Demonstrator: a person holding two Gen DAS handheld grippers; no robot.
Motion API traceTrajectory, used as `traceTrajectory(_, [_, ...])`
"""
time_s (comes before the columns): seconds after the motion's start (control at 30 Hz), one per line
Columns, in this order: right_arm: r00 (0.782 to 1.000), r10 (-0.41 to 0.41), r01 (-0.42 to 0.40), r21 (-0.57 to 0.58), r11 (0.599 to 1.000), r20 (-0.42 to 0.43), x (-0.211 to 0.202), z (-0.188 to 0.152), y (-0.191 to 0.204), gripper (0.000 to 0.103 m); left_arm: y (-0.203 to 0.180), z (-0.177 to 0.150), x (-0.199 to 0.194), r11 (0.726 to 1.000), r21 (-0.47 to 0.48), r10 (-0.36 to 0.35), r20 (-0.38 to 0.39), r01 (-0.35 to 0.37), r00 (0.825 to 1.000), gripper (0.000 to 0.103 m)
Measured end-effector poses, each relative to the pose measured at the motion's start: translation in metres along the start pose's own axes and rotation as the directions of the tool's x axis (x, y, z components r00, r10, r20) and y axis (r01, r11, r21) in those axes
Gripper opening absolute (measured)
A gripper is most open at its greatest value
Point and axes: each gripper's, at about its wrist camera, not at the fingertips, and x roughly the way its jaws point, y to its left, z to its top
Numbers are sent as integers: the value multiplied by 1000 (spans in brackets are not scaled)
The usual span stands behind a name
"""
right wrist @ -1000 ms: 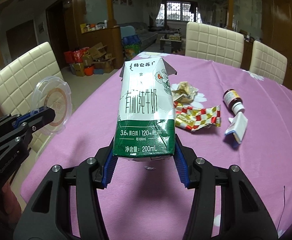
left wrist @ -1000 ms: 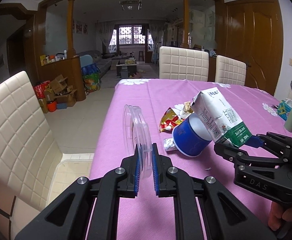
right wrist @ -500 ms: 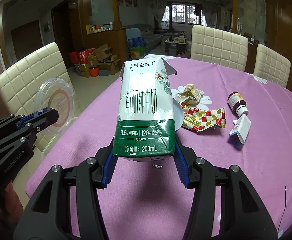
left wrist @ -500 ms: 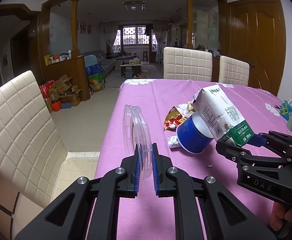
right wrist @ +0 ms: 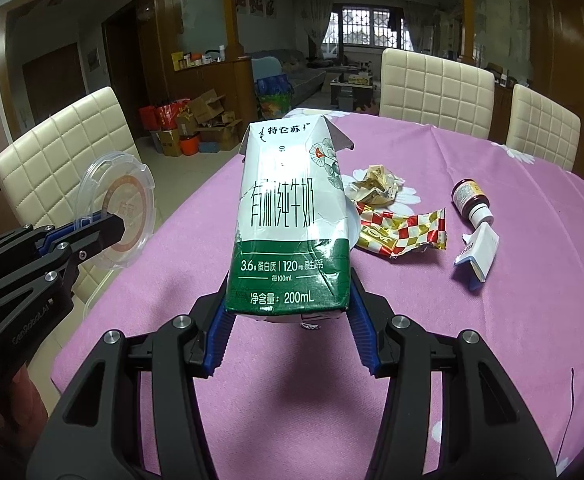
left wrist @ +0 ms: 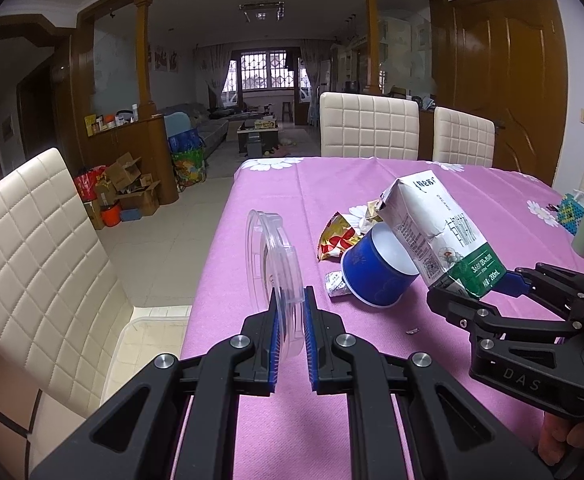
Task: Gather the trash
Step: 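Lift the green-and-white milk carton with the right tool while the left tool holds the lid, then drop the lid and milk carton into the clear bin with both tools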
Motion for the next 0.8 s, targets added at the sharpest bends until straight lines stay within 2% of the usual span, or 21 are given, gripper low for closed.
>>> traceTrajectory(0.67, [999,20,-22,-46,999,-30,19,5,15,53,10,-5,10,999,-31,-9,-20,8,1000,11])
traceTrajectory(0.8, [998,35,-38,-70,997,-43,27,9,26,53,23,-7,16,999,-53,5,-28,-6,1000,11])
